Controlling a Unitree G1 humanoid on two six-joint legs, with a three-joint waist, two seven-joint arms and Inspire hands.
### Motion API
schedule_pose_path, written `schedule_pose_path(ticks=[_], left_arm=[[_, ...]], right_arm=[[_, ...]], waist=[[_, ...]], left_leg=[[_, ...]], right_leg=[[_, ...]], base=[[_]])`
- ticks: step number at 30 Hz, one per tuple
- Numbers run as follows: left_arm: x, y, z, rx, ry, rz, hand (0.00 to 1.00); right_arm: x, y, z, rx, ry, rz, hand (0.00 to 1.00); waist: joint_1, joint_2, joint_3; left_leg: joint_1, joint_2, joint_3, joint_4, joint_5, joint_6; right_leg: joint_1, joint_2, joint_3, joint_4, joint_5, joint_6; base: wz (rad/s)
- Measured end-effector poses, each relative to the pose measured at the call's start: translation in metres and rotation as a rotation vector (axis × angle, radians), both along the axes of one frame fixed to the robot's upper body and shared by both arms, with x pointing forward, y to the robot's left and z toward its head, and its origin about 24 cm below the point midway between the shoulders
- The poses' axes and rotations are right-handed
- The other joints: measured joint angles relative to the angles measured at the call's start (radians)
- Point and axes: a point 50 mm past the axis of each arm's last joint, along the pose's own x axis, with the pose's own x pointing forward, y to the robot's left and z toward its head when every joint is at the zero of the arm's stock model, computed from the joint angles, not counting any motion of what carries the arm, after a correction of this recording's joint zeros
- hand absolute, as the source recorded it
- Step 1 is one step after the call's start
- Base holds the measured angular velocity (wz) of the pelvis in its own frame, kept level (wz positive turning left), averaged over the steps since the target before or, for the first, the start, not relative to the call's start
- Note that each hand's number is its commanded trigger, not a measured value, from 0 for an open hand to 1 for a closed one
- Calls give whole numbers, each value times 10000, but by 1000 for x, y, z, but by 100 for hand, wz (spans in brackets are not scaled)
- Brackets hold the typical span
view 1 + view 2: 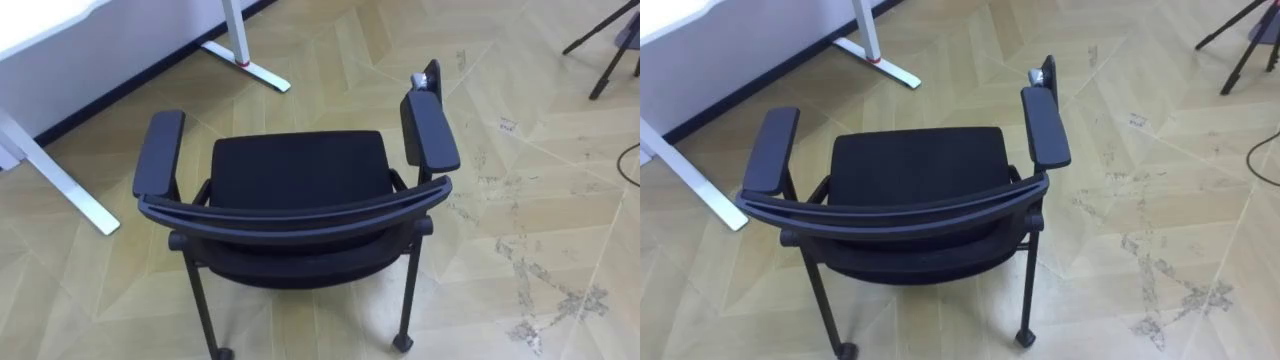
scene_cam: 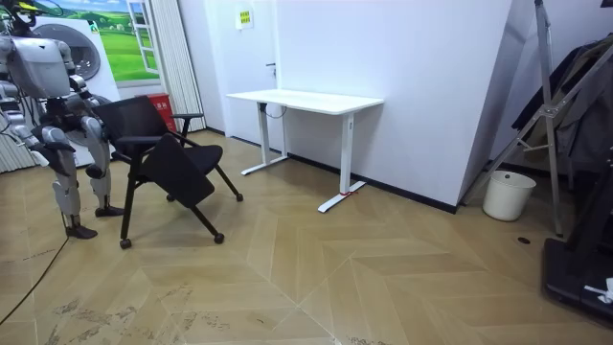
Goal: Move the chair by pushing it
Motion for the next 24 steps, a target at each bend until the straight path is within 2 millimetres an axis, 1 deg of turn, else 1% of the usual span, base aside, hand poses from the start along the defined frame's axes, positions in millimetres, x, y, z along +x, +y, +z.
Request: schedule_pose_path(ticks=[3, 6, 8, 11, 14, 24], left_arm=[[-1, 1, 0, 111, 2, 69, 0], [-1, 1, 0, 112, -49, 301, 0], [-3, 2, 0, 104, -20, 467, 0], [-3, 2, 0, 136, -38, 458, 0], [-2, 3, 0, 164, -103, 463, 0], [-2, 3, 0, 198, -168, 479, 0]], right_arm=[[0, -2, 0, -45, -58, -194, 0], [1, -4, 1, -265, -86, -288, 0], [4, -6, 1, -595, -132, -377, 0], [12, -9, 3, -882, -427, -484, 0], [15, -13, 5, -1025, -691, -681, 0], [12, -14, 4, -1125, -716, -895, 0]], waist=[[-22, 12, -8], [-14, 1, 0], [-23, 2, 0], [-65, -3, 3], [-74, 6, 2], [-151, 42, 3]], left_leg=[[18, 0, -18, 3, -12, -3], [14, 6, 63, 2, -13, -2], [33, 16, 133, -5, -30, 4], [6, 17, 134, 8, -42, 7], [21, 15, 133, 3, -47, 0], [-3, 10, 117, -21, -51, -4]], right_leg=[[28, 3, 15, -1, 0, 0], [-16, 9, 87, 18, 0, 0], [-25, 8, 119, 17, 0, 0], [-33, 7, 111, 15, 0, 0], [-20, 8, 96, -8, 1, -1], [-20, 11, 86, -14, 0, 0]], base=[[0], [-6], [-7], [-1], [0], [0]])
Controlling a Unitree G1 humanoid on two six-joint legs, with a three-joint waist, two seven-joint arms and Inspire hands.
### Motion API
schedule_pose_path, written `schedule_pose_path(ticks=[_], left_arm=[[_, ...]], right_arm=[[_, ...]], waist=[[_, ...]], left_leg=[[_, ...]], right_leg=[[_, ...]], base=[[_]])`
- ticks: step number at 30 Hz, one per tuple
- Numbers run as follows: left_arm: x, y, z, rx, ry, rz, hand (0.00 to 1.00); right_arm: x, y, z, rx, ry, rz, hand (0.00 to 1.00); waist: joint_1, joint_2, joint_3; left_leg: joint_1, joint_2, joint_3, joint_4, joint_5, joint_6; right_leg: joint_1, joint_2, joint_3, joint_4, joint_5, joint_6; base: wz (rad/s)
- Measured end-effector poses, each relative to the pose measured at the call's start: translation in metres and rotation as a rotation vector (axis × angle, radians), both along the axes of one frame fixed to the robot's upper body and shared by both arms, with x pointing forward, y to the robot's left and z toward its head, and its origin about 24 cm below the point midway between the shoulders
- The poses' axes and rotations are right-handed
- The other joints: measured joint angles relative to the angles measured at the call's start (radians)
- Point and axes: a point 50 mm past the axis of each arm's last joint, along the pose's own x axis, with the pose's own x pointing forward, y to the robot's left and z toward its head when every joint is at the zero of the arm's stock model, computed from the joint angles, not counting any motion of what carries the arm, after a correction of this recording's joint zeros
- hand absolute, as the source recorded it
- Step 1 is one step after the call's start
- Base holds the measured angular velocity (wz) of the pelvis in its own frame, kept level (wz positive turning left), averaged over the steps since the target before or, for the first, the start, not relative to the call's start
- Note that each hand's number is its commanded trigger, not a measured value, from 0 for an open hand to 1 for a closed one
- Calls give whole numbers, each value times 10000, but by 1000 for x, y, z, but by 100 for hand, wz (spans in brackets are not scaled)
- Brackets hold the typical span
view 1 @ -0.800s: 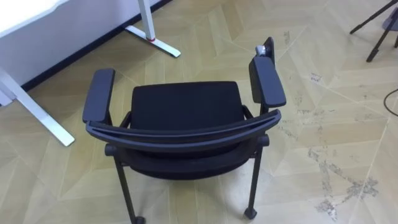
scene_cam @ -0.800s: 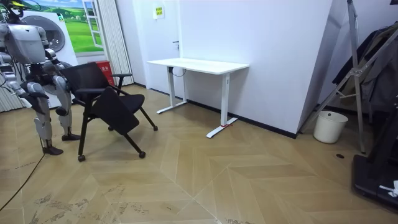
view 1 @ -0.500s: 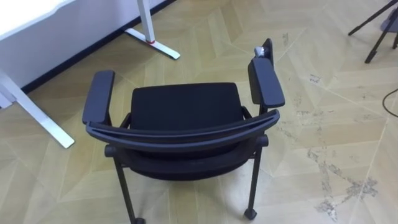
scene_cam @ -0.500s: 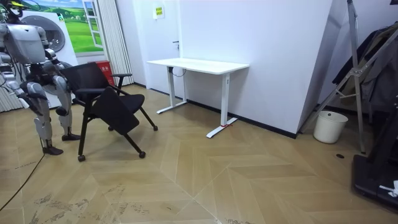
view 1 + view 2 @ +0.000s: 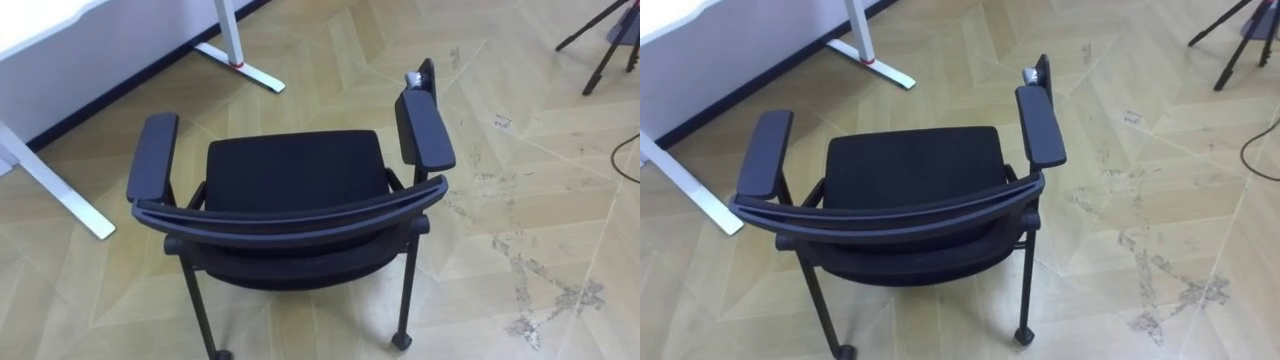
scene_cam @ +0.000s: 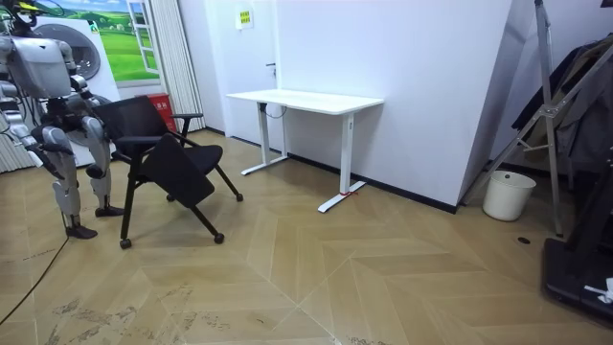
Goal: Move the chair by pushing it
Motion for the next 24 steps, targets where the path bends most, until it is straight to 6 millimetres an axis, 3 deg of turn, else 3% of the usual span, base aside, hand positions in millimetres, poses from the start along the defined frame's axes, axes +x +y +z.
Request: schedule_pose_path(ticks=[13, 24], left_arm=[[3, 1, 1, -111, -302, 180, 0], [8, 9, 4, -659, -1027, 2108, 0]], right_arm=[[-1, 1, 0, -76, -63, -99, 0], [-1, -5, 1, -243, -167, -519, 0]], waist=[[-120, -52, 4], [-149, 5, 22]], left_leg=[[81, 14, 83, 4, -16, 6], [-15, 35, 109, 111, -76, 15]], right_leg=[[-7, 2, 86, 35, -2, 3], [26, 6, 88, 51, -3, 4]], base=[[-1], [-1]])
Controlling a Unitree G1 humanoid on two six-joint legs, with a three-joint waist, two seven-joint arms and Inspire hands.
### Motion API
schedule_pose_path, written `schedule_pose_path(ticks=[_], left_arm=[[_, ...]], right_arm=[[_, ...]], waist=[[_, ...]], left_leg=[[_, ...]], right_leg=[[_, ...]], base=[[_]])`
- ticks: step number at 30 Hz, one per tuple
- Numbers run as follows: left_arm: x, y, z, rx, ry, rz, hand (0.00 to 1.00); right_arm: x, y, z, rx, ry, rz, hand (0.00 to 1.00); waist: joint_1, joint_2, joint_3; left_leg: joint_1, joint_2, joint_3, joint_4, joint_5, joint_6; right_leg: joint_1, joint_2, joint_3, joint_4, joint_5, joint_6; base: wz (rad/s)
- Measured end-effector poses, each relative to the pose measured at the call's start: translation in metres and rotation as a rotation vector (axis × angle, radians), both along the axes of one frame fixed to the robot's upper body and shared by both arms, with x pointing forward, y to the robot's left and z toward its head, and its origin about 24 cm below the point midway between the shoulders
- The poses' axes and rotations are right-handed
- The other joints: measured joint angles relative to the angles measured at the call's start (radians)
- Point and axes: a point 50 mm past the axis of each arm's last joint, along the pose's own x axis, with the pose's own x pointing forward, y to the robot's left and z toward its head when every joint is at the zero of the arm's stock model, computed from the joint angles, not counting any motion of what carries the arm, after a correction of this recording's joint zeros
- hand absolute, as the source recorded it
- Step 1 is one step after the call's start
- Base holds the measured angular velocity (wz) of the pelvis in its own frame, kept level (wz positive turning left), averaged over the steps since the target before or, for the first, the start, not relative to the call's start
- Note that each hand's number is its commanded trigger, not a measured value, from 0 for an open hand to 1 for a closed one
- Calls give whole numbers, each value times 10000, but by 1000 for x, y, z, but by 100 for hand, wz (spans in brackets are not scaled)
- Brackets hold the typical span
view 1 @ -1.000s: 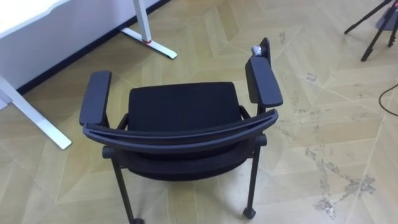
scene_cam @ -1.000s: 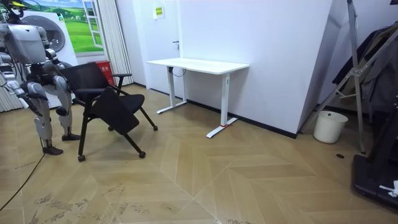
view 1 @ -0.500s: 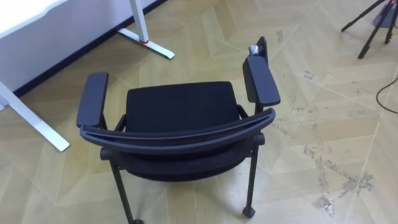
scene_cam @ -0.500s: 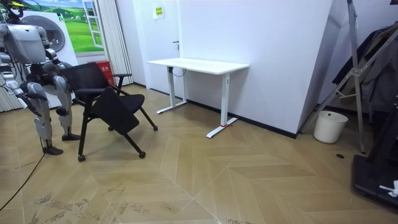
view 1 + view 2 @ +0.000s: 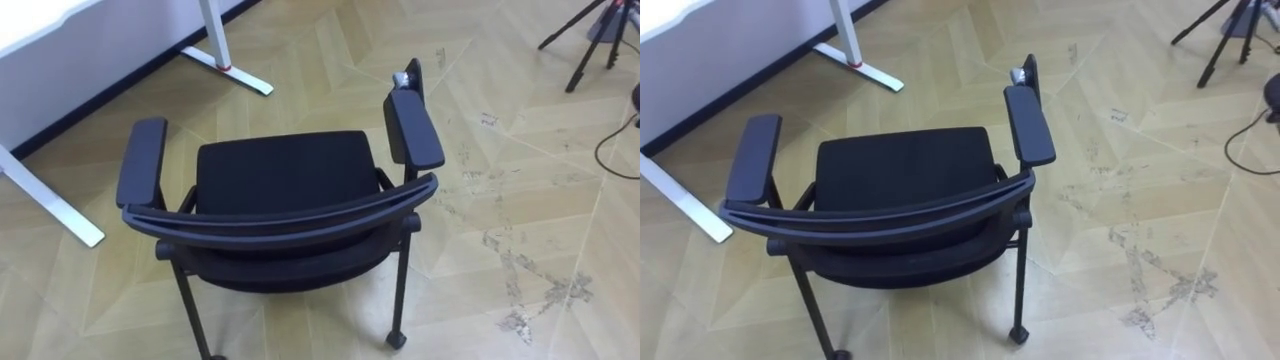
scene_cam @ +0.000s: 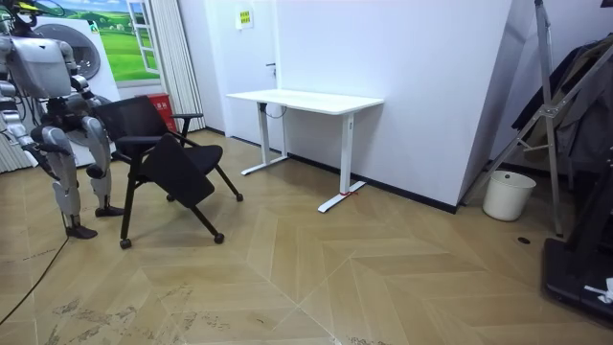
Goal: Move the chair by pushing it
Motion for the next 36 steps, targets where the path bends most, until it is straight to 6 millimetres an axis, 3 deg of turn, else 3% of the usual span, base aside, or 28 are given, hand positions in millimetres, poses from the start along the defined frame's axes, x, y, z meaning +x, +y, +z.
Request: schedule_pose_path(ticks=[9, 18, 21, 23, 27, 32, 36], left_arm=[[19, 22, 9, 640, -733, 1178, 0], [35, 58, 27, 3066, -925, 1119, 0], [49, 65, 37, 3915, -1391, 1126, 0], [60, 72, 47, 4531, -1835, 1008, 0], [76, 84, 63, 5794, -2240, 417, 0], [104, 98, 95, 7483, -3478, 40, 0], [115, 98, 106, 8024, -4130, -32, 0]], right_arm=[[9, -10, 4, -304, -456, -357, 0], [7, -18, 6, -552, -398, -441, 0], [6, -24, 8, -749, -358, -507, 0], [9, -29, 10, -897, -430, -471, 0], [6, -37, 12, -1101, -361, -420, 0], [7, -40, 14, -1198, -394, -415, 0], [11, -40, 14, -1172, -519, -478, 0]], waist=[[29, 207, 60], [25, 260, 54], [27, 371, 17], [38, 500, -50], [5, 643, -28], [76, 612, -24], [10, 609, -17]], left_leg=[[157, 12, 5, 33, -24, 2], [204, 13, -59, 55, -28, 9], [198, 8, -60, 94, -37, 10], [239, 3, -55, 84, -36, 10], [284, 8, -78, 74, -36, 10], [204, 9, -80, 118, -35, 11], [297, -2, -112, 97, -35, 12]], right_leg=[[13, 1, 39, 100, -8, 13], [108, -2, 34, 112, -10, 16], [157, 0, 38, 110, -9, 14], [187, -4, 42, 111, -9, 15], [172, 0, 26, 118, -10, 16], [176, 2, 24, 132, -9, 15], [277, -3, 20, 104, -9, 15]], base=[[0], [0], [0], [0], [1], [0], [1]])
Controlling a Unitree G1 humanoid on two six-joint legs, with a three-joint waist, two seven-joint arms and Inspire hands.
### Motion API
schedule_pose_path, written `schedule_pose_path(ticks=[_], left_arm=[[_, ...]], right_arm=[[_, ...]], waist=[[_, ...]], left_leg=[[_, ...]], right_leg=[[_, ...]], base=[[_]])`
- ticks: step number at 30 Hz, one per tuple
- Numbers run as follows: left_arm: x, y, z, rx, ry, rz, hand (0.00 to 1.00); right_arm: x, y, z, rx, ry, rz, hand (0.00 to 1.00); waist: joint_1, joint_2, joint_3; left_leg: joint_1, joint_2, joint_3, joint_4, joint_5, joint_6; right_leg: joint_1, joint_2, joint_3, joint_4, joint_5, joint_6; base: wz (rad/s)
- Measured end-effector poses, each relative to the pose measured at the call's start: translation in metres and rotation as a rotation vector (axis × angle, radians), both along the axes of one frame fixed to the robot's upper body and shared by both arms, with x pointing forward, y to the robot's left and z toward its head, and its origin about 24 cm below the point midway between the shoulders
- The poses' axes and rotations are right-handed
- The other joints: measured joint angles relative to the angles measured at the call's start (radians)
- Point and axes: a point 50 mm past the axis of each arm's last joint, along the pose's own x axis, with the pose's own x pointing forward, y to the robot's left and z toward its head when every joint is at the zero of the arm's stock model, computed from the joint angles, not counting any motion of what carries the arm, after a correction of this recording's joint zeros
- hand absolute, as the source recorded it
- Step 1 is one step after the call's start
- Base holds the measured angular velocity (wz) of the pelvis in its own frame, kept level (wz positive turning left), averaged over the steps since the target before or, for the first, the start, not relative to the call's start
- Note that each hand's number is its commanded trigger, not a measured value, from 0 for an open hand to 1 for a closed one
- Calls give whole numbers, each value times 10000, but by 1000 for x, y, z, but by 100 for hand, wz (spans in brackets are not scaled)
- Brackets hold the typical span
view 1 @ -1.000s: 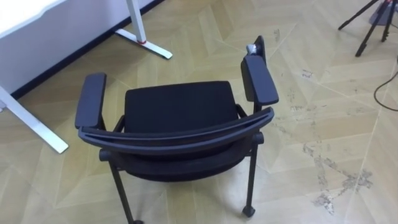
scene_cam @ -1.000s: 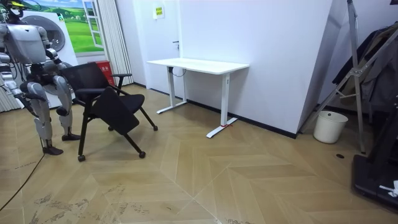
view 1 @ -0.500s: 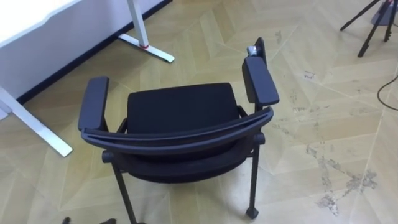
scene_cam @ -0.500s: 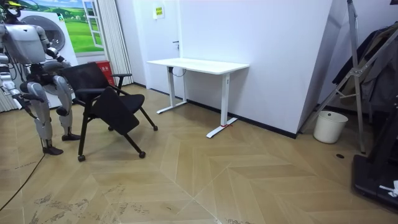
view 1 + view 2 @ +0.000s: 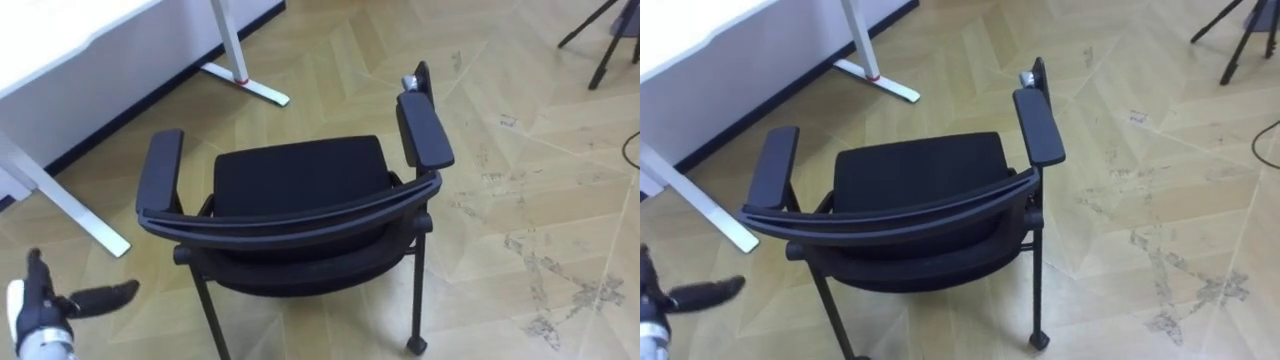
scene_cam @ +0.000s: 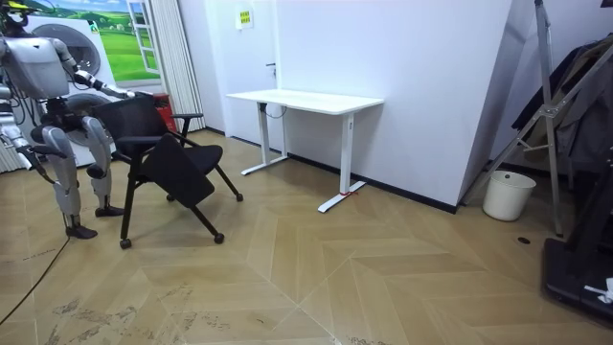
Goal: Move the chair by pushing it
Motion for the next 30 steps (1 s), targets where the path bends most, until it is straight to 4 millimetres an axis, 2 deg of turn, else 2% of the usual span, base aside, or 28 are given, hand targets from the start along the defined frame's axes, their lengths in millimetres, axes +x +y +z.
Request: schedule_pose_path(ticks=[4, 7, 11, 16, 22, 30], left_arm=[[20, -6, 23, 1130, -717, -941, 0], [38, -12, 42, 1587, -1413, -1624, 0], [52, -24, 52, 2244, -1536, -2606, 0], [58, -32, 62, 3317, -1570, -3415, 0], [66, -40, 77, 5047, -1328, -4787, 0], [76, -54, 101, 5973, -1299, -6627, 0]], right_arm=[[-5, -1, 0, -8, 85, -54, 0], [0, -1, 0, -11, -14, -13, 0], [1, 0, 0, 85, -86, 74, 0], [0, 1, 0, 153, -1, 84, 0], [0, -1, 0, 177, -75, 129, 0], [4, -2, 2, 424, -368, 109, 0]], waist=[[-22, -19, 15], [-36, -10, 13], [-64, 17, 6], [-112, 70, 46], [-149, 257, 9], [-314, 303, 32]], left_leg=[[-52, -2, -165, 7, 0, 0], [-140, -7, -243, 66, 1, -1], [-106, -23, -288, 69, 1, -2], [-143, -39, -400, 79, 1, 0], [-350, -46, -372, 122, 4, 3], [-515, -57, -454, 172, 4, 6]], right_leg=[[-45, 1, -123, -5, 0, 0], [-15, -2, -201, -7, 0, 0], [51, -9, -250, -28, 0, 0], [36, -17, -344, -22, 0, 0], [-117, -36, -348, -11, 0, 0], [-174, -58, -415, -27, 0, 0]], base=[[11], [7], [3], [8], [1], [5]])
